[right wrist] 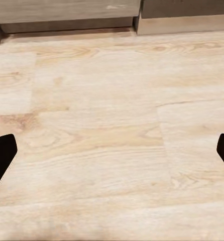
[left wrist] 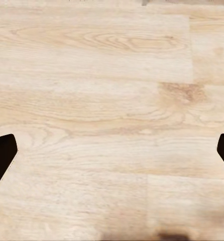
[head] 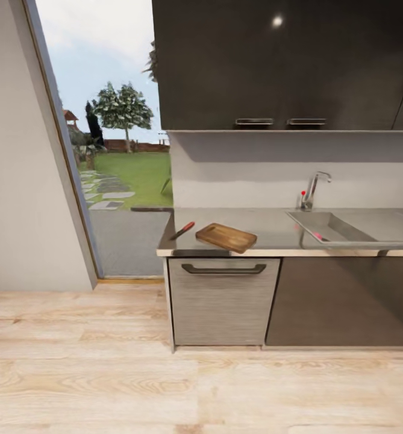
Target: In the kitchen, take the Vidalia onion out of the sink, dice it on the chopping board with the paring knife, put the diced onion into the bowl on the countertop, then place both the paring knife and the chopping board into the sink.
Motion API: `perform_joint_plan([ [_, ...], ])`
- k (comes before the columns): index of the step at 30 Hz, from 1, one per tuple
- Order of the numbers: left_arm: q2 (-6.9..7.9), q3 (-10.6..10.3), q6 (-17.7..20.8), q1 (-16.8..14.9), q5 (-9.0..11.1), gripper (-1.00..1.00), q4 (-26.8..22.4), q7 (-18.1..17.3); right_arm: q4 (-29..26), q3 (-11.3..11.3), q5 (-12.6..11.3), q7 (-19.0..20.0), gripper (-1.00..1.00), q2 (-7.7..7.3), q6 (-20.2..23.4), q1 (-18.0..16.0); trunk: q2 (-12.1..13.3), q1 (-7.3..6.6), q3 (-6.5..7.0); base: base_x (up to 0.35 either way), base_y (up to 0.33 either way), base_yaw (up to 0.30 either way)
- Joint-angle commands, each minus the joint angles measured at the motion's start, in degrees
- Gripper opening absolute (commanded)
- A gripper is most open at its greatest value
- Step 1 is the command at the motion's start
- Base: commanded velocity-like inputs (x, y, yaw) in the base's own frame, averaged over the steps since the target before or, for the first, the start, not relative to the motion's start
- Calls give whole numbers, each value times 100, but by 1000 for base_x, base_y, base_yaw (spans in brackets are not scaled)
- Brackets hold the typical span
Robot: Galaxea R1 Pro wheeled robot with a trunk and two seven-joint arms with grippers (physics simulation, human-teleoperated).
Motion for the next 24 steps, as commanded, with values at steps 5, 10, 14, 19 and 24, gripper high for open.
perform_joint_plan([
  [5,-4,23,-8,2,-4,100,-6,-7,-8,-2,-15,0,100,3,-8,2,-2,2,-4,132,116,0],
  [10,-3,23,-8,1,-4,100,-6,-7,35,0,-15,0,100,3,-8,2,-2,2,-4,83,15,0],
  [14,-4,23,-8,1,-4,100,-6,-6,89,0,-10,0,100,3,-13,2,-2,2,-4,51,3,0],
  [19,3,23,-8,2,-4,100,-6,-5,-10,-1,16,-27,100,-5,-31,2,-2,2,-4,10,1,0],
  [24,5,23,-8,2,-4,100,-6,-5,-981,-1,33,-430,100,2,178,2,-2,2,-4,1,0,0],
])
